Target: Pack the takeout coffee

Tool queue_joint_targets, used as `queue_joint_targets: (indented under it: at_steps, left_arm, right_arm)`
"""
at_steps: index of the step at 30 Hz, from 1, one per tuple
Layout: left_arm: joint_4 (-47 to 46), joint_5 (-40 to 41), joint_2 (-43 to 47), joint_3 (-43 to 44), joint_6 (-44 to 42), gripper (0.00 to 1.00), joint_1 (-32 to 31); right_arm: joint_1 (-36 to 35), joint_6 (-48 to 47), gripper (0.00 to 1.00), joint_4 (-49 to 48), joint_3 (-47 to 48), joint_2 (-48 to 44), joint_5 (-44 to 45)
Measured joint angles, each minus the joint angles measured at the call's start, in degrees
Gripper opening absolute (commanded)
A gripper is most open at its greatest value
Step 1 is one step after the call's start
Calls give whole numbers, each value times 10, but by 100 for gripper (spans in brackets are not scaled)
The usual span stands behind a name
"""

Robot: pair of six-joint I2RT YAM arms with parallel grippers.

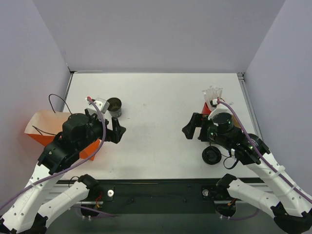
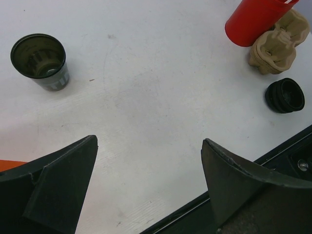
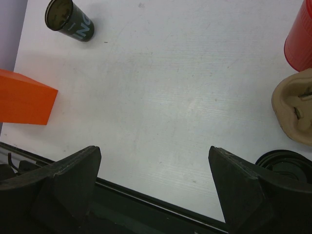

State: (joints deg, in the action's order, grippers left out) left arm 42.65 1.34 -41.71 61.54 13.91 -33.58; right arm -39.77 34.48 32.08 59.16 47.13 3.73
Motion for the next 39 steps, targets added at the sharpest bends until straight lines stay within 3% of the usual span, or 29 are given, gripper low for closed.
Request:
queue_joint_targets:
  at_steps: [7, 10, 12, 17, 18, 23, 29, 39]
  left_arm:
    - [-36, 31, -67, 3, -12, 96, 0]
    - [-64, 68, -120, 18, -26, 95, 0]
    - [-78, 98, -174, 40, -41, 91, 1]
    - [-91, 163, -339, 145, -79, 82, 19]
    - [-91, 166, -369, 165, -86, 76, 28]
    - [-85, 145, -502, 242, -107, 56, 91]
    - [-66, 101, -605, 284, -133, 53, 146]
    - [-61, 66, -634, 284, -155, 43, 151]
  right_arm:
    - [0, -7, 99, 0, 0, -13, 0]
    - [0, -13, 91, 0, 0, -27, 0]
    - [0, -26, 85, -3, -2, -38, -11]
    - [-1, -56, 82, -41, -49, -83, -81]
    - [-1, -59, 81, -43, -57, -89, -89]
    - [0, -65, 74, -49, -64, -96, -96]
    - [0, -67, 70, -49, -64, -94, -96]
    - [0, -68, 66, -49, -64, -83, -96]
